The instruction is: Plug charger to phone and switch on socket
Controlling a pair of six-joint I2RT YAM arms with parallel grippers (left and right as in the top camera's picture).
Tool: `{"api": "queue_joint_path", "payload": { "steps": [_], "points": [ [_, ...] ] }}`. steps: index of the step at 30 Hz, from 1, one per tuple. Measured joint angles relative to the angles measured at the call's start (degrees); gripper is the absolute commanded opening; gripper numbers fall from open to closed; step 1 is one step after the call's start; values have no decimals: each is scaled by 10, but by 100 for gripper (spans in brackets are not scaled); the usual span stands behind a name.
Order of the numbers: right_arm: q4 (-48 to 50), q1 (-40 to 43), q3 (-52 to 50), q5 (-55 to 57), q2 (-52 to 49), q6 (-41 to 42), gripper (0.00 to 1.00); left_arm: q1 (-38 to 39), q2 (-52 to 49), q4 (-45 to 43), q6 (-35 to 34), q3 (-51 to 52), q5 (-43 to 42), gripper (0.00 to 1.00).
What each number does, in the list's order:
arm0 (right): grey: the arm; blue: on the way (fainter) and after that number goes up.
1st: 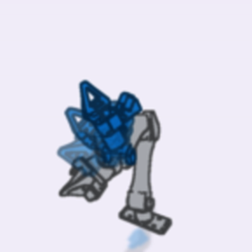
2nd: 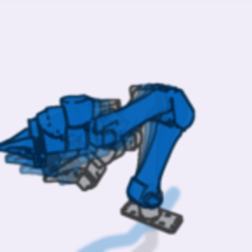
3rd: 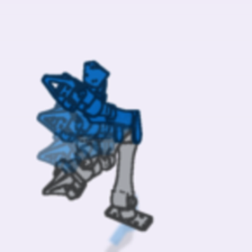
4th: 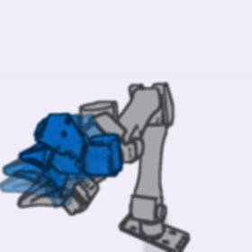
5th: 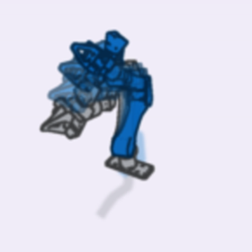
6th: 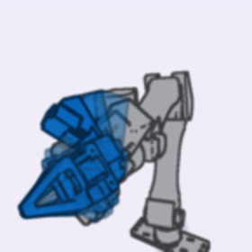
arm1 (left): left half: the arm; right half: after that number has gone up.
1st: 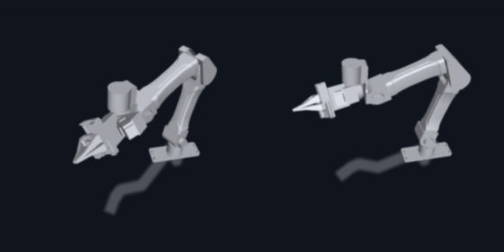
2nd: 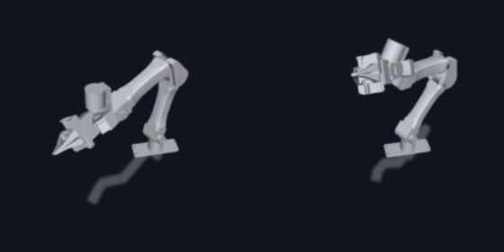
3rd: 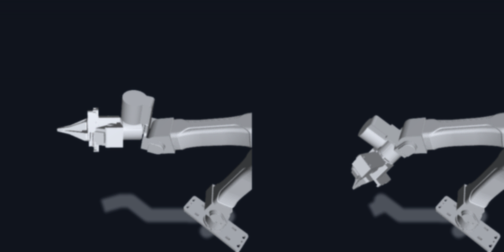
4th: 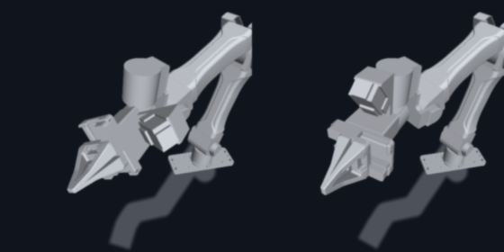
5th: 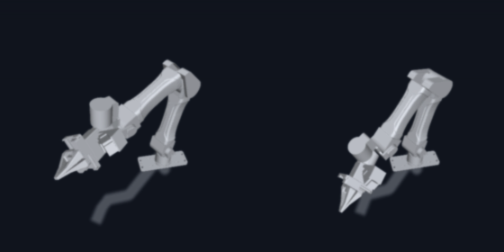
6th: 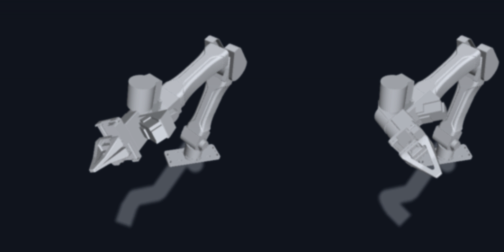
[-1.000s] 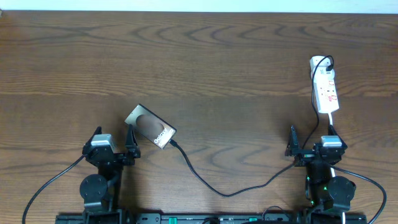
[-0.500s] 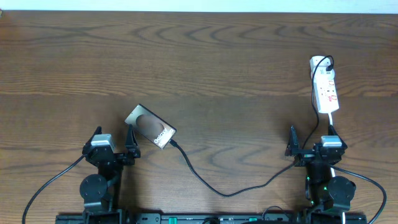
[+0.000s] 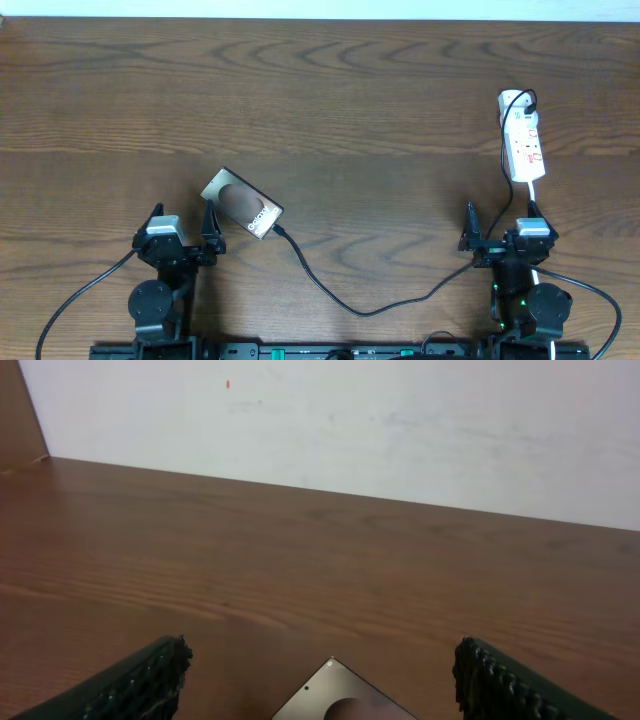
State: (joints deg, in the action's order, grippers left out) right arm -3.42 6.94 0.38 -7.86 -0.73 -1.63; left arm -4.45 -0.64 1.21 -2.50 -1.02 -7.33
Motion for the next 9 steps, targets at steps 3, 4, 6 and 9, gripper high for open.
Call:
{"api": "queue_joint_path", "payload": {
  "steps": [3,4,6,9],
  "points": [
    [0,0,0,0,0,0,99,0,0,0,0,0,0,86],
    [0,0,0,0,0,0,99,0,0,0,0,0,0,86],
    [0,0,0,0,0,0,99,0,0,0,0,0,0,86],
    [0,0,0,0,0,0,99,0,0,0,0,0,0,86]
  ]
}}
